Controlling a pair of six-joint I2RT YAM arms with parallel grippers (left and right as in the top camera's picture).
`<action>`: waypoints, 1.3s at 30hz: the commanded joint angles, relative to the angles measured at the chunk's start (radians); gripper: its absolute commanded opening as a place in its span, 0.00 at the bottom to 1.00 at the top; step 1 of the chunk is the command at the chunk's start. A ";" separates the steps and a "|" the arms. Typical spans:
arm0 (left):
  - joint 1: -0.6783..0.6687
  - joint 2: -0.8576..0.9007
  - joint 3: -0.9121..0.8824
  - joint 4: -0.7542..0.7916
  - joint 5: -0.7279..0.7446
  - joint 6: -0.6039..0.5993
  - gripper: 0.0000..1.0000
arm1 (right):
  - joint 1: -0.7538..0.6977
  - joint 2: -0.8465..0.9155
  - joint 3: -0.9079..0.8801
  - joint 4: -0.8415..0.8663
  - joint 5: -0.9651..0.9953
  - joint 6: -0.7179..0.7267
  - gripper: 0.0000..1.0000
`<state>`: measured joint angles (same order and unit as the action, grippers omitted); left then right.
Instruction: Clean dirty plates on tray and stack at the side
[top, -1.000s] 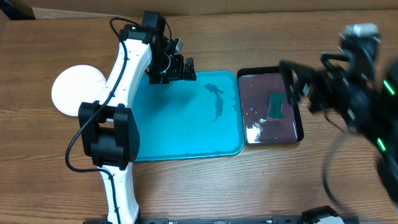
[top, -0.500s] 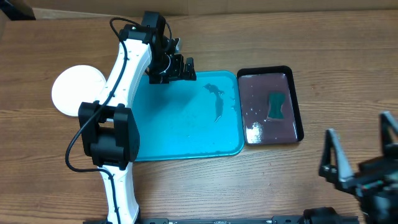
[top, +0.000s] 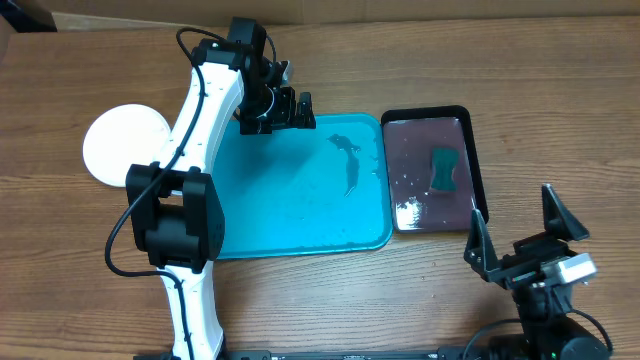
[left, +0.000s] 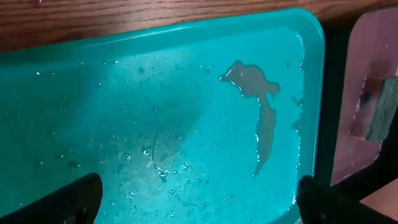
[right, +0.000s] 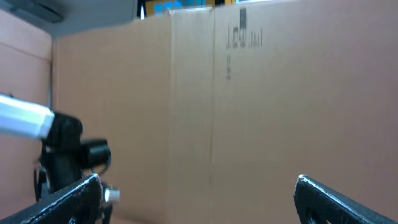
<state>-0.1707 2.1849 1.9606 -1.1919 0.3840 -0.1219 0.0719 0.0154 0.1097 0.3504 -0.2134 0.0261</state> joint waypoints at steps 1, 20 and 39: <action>0.000 0.005 0.023 0.000 -0.002 0.021 1.00 | -0.007 -0.013 -0.069 0.027 -0.004 0.003 1.00; 0.000 0.005 0.023 0.000 -0.002 0.021 1.00 | -0.017 -0.013 -0.101 -0.423 0.071 -0.034 1.00; 0.000 0.005 0.023 0.000 -0.003 0.021 1.00 | -0.017 -0.013 -0.101 -0.423 0.071 -0.034 1.00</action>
<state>-0.1707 2.1849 1.9606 -1.1919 0.3843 -0.1219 0.0593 0.0135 0.0185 -0.0788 -0.1516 -0.0006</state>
